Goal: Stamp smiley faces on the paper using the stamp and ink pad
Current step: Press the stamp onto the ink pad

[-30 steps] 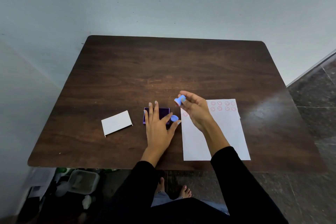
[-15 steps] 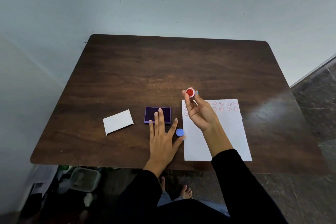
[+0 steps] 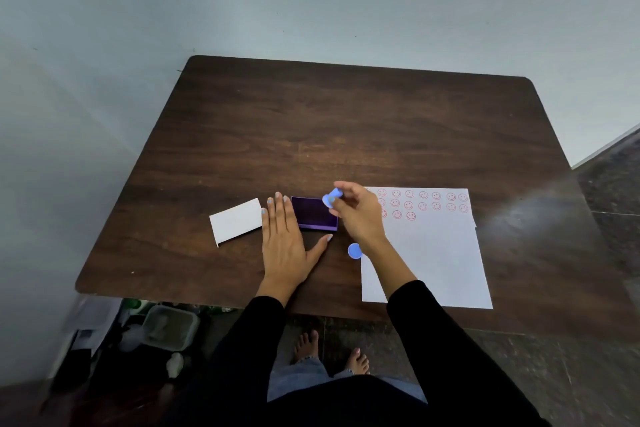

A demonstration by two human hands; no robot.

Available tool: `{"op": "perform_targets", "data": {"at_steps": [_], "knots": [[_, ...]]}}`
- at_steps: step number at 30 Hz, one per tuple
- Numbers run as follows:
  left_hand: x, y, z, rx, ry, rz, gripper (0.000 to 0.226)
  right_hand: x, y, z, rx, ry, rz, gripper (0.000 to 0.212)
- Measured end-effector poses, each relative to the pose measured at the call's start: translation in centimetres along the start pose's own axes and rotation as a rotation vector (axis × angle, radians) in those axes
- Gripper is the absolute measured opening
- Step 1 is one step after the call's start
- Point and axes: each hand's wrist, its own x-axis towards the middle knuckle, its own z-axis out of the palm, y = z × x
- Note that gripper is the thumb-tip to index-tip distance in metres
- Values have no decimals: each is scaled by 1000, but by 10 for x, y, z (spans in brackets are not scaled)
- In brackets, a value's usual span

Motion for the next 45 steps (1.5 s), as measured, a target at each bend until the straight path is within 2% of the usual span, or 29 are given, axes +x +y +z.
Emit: {"op": "perform_targets", "data": {"at_steps": [2, 7, 13, 17, 25, 33, 45], "knots": [[0, -1, 1, 26, 14, 9, 101, -3, 5, 7, -206, 6, -125, 30], [1, -2, 4, 59, 32, -17, 100, -8, 11, 14, -471, -38, -258, 32], [2, -3, 7, 31, 12, 26, 91, -10, 14, 17, -660, -89, -334, 31], [2, -4, 8, 0, -33, 63, 87, -12, 13, 20, -691, -96, -335, 31], [3, -3, 7, 1, -46, 20, 87, -7, 8, 15, -710, -156, -328, 30], [3, -4, 8, 3, -40, 11, 86, -2, 1, 20, -772, -146, -270, 18], [2, -4, 7, -9, -37, 25, 84, -8, 2, 27, -858, -134, -338, 18]]}}
